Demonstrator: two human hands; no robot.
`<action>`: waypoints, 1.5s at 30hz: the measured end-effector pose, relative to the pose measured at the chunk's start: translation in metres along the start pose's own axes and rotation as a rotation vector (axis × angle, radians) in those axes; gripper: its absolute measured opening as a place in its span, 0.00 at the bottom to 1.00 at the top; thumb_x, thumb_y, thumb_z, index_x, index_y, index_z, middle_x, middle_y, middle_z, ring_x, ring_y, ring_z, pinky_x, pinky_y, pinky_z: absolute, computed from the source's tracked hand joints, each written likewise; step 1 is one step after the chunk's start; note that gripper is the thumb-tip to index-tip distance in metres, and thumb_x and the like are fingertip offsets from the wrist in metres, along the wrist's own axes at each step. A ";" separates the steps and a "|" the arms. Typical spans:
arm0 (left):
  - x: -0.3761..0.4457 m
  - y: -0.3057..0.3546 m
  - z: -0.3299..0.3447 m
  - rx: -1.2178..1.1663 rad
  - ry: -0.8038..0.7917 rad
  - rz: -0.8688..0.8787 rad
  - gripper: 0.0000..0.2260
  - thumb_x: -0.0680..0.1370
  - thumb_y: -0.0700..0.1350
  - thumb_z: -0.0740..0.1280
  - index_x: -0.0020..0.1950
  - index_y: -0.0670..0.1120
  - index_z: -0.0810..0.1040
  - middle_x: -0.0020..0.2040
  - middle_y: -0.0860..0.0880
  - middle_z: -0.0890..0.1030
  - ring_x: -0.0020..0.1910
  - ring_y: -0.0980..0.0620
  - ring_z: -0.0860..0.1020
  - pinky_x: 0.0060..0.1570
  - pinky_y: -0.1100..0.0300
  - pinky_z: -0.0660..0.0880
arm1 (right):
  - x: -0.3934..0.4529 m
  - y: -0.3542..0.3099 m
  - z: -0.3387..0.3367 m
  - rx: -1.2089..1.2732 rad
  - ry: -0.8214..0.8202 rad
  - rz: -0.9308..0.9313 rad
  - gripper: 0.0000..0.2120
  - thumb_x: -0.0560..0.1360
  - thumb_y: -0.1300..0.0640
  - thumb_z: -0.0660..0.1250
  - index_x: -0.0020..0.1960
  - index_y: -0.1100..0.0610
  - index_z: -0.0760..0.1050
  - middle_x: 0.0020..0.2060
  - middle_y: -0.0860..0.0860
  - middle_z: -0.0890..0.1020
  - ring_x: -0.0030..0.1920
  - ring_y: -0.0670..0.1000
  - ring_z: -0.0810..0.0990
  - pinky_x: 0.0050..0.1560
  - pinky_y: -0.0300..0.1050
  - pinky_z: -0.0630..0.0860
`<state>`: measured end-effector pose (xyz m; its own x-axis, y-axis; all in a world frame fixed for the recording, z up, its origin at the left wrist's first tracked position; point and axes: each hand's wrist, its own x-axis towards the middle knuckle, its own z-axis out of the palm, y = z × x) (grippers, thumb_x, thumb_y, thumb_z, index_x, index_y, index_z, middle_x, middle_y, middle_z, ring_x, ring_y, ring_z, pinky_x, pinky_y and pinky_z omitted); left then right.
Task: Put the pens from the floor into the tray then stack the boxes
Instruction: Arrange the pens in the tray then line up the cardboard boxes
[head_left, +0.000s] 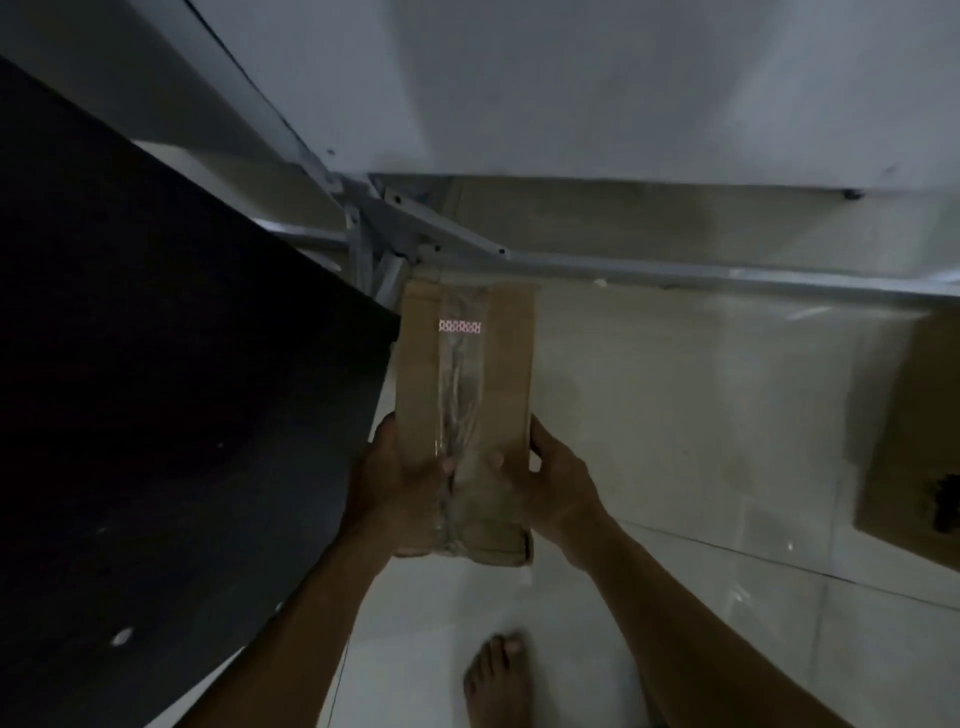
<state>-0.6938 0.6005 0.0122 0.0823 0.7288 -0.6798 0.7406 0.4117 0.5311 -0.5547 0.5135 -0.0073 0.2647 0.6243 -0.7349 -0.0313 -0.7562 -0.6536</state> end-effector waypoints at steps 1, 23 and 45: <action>0.013 -0.010 0.000 0.016 0.005 -0.001 0.26 0.69 0.44 0.75 0.64 0.56 0.71 0.49 0.55 0.76 0.50 0.50 0.76 0.50 0.55 0.74 | 0.010 0.007 0.009 -0.001 -0.004 -0.005 0.27 0.76 0.45 0.64 0.73 0.45 0.63 0.63 0.52 0.79 0.59 0.57 0.79 0.57 0.56 0.77; 0.103 -0.041 0.011 0.789 0.106 0.334 0.22 0.80 0.45 0.60 0.74 0.43 0.62 0.77 0.39 0.54 0.75 0.36 0.55 0.71 0.44 0.63 | 0.103 0.009 0.073 -0.067 0.065 -0.102 0.27 0.78 0.56 0.59 0.75 0.46 0.59 0.65 0.53 0.76 0.60 0.59 0.78 0.59 0.56 0.77; -0.100 0.100 -0.008 0.187 -0.030 0.341 0.25 0.79 0.41 0.60 0.76 0.49 0.58 0.74 0.46 0.64 0.71 0.47 0.66 0.70 0.52 0.65 | -0.083 -0.092 -0.075 0.160 0.287 -0.052 0.26 0.76 0.58 0.67 0.72 0.52 0.66 0.70 0.51 0.71 0.63 0.52 0.73 0.63 0.43 0.71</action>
<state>-0.6334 0.5737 0.1375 0.3620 0.7890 -0.4965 0.7759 0.0402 0.6296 -0.5017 0.5165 0.1267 0.5301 0.5629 -0.6341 -0.1560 -0.6703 -0.7255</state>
